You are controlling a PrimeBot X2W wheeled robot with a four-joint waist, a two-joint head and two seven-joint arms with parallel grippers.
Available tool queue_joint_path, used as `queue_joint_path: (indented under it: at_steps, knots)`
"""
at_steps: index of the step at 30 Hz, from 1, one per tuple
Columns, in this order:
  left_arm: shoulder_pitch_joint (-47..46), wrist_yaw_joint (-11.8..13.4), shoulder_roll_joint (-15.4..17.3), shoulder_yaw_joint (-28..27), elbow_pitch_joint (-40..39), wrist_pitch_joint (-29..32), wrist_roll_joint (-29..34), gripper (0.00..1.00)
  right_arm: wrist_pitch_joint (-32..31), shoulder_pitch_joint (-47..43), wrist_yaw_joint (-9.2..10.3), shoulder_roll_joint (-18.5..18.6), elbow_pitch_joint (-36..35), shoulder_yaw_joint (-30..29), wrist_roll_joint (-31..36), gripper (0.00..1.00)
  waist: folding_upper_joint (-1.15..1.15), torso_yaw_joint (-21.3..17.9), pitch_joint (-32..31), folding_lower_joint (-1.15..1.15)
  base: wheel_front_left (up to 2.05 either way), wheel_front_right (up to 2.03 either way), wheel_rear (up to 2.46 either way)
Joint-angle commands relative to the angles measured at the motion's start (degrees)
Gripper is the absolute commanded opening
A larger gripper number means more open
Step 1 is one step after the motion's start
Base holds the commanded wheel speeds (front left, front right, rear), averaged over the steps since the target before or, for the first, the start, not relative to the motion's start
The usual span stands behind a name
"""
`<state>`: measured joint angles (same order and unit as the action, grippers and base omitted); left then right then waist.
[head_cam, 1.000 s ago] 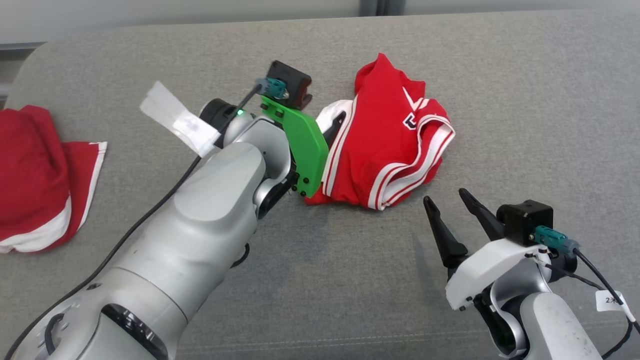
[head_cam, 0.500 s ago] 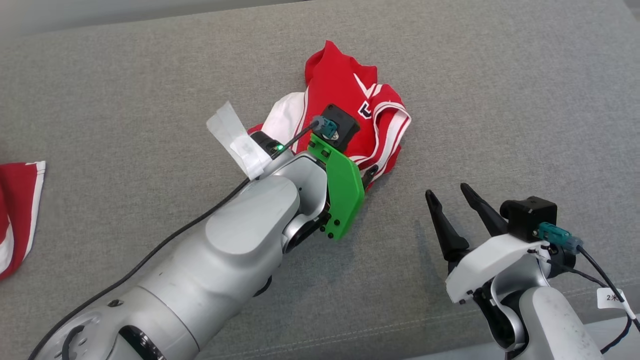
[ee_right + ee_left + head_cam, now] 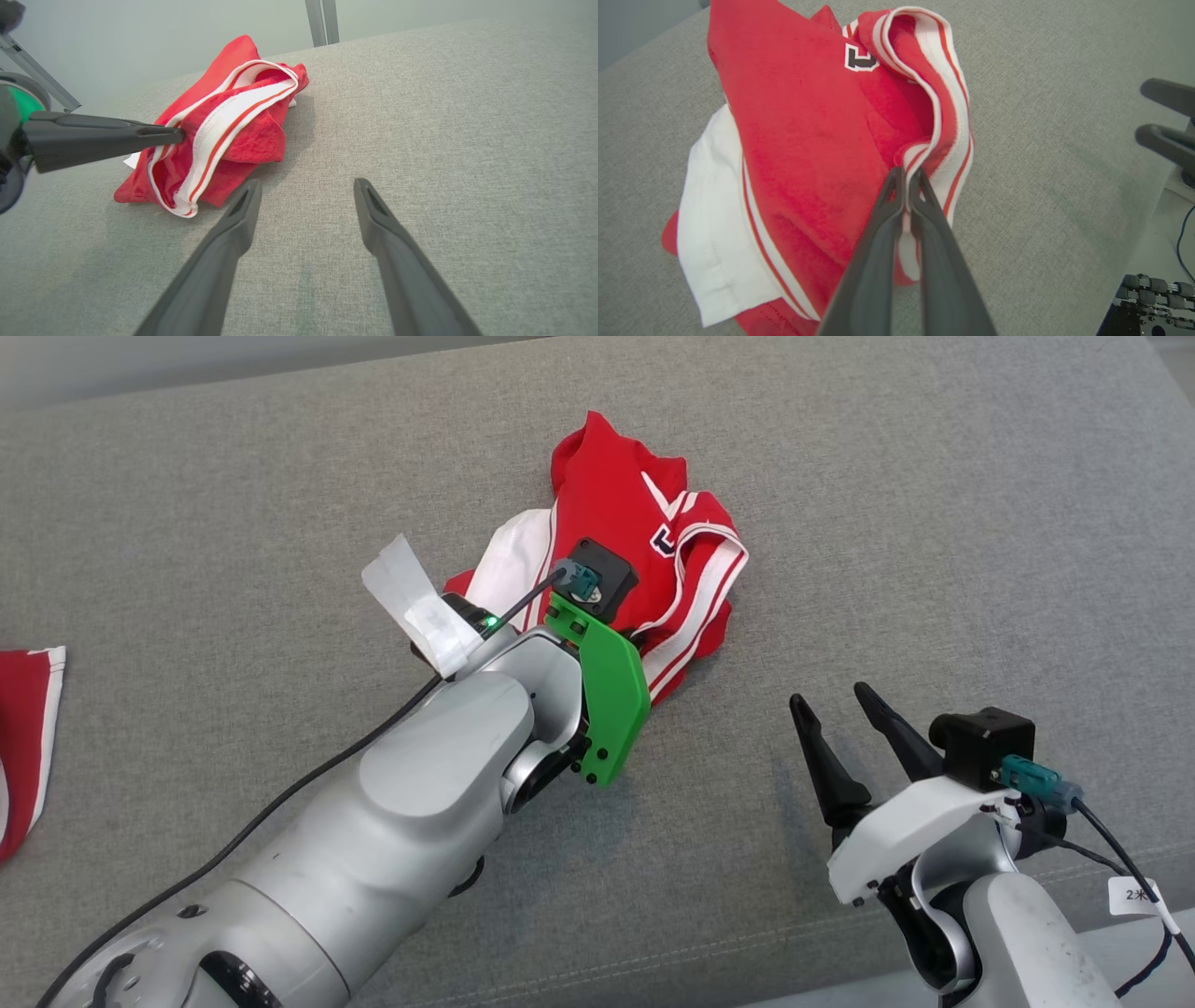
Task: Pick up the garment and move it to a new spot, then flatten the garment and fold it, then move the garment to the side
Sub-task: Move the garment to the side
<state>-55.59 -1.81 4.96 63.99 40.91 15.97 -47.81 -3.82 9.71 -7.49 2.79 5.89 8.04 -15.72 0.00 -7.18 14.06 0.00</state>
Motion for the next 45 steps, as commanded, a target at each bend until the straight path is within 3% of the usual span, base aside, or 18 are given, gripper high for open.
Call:
queue_joint_path:
  at_steps: [1, 7, 16, 25, 31, 38, 45]
  knots:
    - [1.1, -0.3, 0.7, -0.2, -0.2, 0.1, -0.8, 0.00, 0.4, 0.6, 0.00, 0.2, 0.2, 0.1, -0.3, 1.00, 0.00, 0.2, -0.2, 0.00, 0.00, 0.00, 0.00]
    - [-0.7, 0.6, 0.9, -1.9, -1.2, -3.0, -0.7, 0.00, 0.4, 0.7, 0.00, 0.2, 0.6, 0.4, -0.2, 1.00, 0.00, 0.7, -0.8, 0.00, 0.00, 0.00, 0.00]
    - [-7.8, 2.3, 0.0, -7.1, -3.7, -12.7, 0.2, 0.00, 0.1, 0.3, 0.00, 0.2, 1.4, 1.8, -0.6, 1.00, 0.00, 0.2, -2.5, 0.00, 0.00, 0.00, 0.00]
    - [-17.6, 2.9, 0.4, -11.7, -2.6, -18.3, 1.0, 0.00, 1.2, 0.7, 0.00, 0.2, 2.5, 4.5, -2.2, 1.00, 0.00, -3.8, -2.6, 0.00, 0.00, 0.00, 0.00]
    - [-22.1, 3.9, -0.4, -17.7, -2.9, -25.9, -1.6, 0.00, 2.1, 0.7, 0.00, 0.2, 3.6, 5.2, -3.0, 1.00, 0.00, -5.9, -1.6, 0.00, 0.00, 0.00, 0.00]
    - [-24.4, 1.5, -1.6, -21.1, -3.7, -30.2, -4.6, 0.00, 3.7, 1.7, 0.00, 0.2, 5.1, 6.2, -4.0, 1.00, 0.00, -7.0, -0.6, 0.00, 0.00, 0.00, 0.00]
    - [-19.6, 0.8, -1.3, -21.7, -2.8, -31.0, -4.8, 0.00, 4.1, 2.4, 0.00, 0.2, 5.2, 4.7, -3.3, 1.00, 0.00, -3.8, 1.4, 0.00, 0.00, 0.00, 0.00]
